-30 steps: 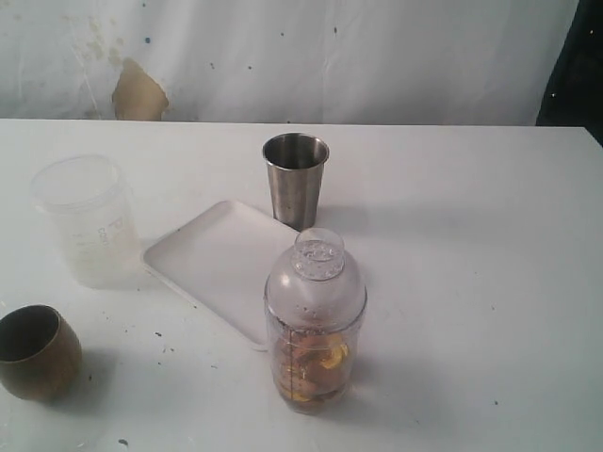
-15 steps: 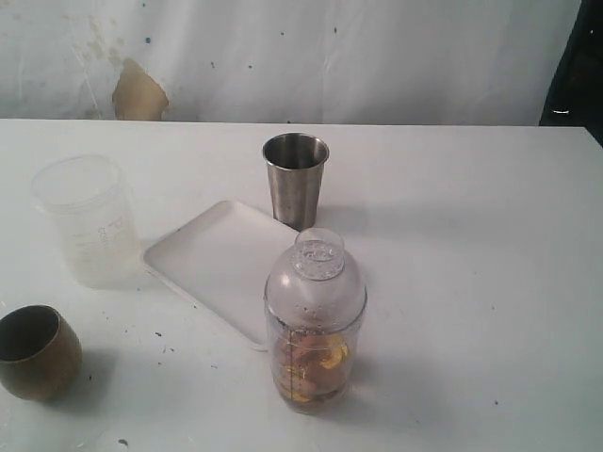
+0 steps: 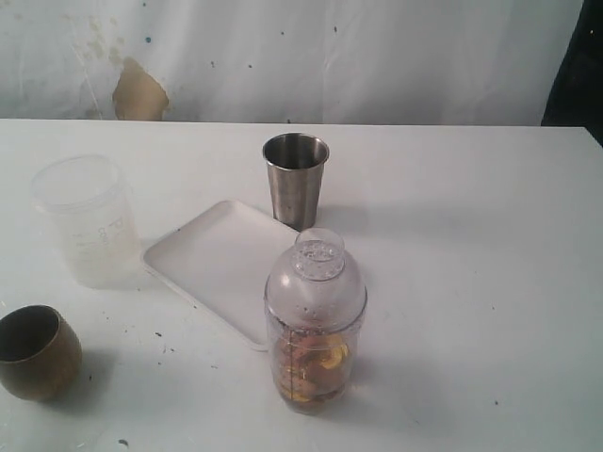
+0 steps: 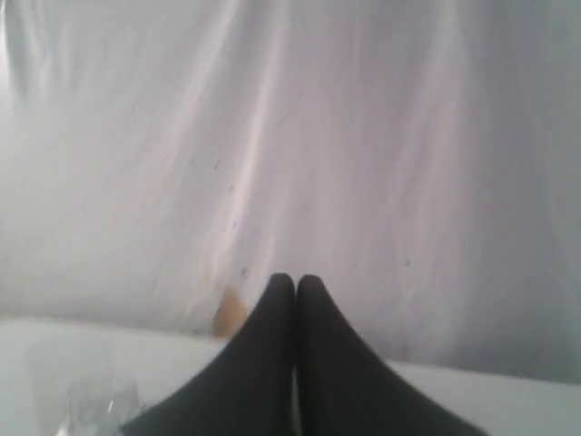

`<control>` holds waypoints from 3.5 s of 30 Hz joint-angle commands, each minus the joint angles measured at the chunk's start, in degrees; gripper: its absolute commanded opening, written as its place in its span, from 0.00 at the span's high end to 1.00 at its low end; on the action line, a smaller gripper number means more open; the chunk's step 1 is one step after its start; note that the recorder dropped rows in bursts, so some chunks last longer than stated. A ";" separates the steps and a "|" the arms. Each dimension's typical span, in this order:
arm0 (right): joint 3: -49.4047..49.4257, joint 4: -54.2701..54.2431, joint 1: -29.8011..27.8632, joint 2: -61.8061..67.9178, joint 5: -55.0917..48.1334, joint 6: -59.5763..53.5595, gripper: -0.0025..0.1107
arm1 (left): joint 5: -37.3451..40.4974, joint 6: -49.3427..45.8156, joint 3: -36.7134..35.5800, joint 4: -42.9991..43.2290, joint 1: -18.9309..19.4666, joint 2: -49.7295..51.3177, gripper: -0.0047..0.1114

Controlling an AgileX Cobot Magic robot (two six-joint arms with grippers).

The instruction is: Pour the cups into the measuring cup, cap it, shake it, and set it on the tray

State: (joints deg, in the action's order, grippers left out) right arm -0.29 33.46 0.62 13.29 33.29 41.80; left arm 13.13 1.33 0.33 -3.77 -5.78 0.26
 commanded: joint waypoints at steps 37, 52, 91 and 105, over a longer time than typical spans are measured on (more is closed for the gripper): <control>-18.71 26.17 4.26 93.77 36.68 -29.32 0.24 | 0.18 -0.06 -0.33 0.38 -0.20 -0.26 0.96; -26.48 26.02 11.18 94.22 36.68 -24.83 0.24 | 0.18 -0.06 -0.33 0.38 -0.20 -0.26 0.96; -29.93 16.16 21.56 94.22 36.68 -20.63 0.12 | 0.18 -0.06 -0.33 0.38 -0.20 -0.26 0.96; -29.93 13.18 22.98 94.22 36.68 -20.16 0.11 | 0.18 -0.06 -0.33 0.38 -0.20 -0.26 0.96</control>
State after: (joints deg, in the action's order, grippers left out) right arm -29.93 47.42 23.53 107.65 68.93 21.52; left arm 13.21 1.33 0.33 -3.68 -5.78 0.26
